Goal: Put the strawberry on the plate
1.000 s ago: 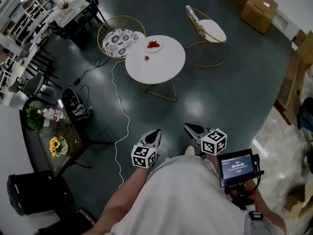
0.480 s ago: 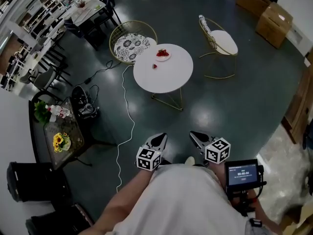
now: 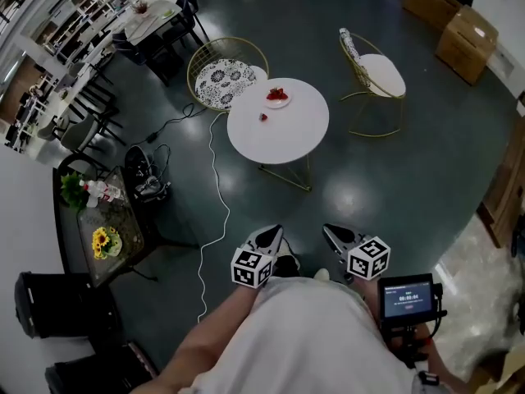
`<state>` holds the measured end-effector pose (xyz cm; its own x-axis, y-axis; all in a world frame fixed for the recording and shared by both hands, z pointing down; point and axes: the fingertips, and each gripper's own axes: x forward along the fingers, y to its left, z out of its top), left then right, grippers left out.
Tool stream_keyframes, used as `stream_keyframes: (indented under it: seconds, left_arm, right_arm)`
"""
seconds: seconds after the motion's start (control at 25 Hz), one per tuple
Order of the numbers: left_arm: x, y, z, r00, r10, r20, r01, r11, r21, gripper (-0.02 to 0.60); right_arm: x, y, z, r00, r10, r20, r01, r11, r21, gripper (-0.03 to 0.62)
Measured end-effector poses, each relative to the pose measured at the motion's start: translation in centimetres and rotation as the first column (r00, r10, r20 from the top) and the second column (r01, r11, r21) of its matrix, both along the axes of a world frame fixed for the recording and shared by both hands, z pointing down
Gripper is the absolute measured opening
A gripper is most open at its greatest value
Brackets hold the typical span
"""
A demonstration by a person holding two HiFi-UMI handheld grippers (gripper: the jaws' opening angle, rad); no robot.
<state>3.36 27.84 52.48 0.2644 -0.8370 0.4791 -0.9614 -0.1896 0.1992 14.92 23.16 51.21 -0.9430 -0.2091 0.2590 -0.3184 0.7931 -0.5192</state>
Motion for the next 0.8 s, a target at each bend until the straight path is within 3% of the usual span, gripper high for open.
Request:
stream_keyframes:
  seconds: [0.24, 0.8]
  left_arm:
    - [-0.5, -5.6, 1.6, 0.999, 0.030, -0.012, -0.030, 0.999, -0.016, 0.006]
    - [-9.0, -16.3, 1.6, 0.992, 0.122, -0.031, -0.122, 0.992, 0.009, 0.008]
  right_arm:
    - [0.0, -5.1, 1.8, 0.999, 0.026, -0.033, -0.027, 0.999, -0.017, 0.008]
    - [-8.2, -15.4, 0.8, 0.992, 0.109, -0.061, -0.108, 0.994, 0.020, 0.008]
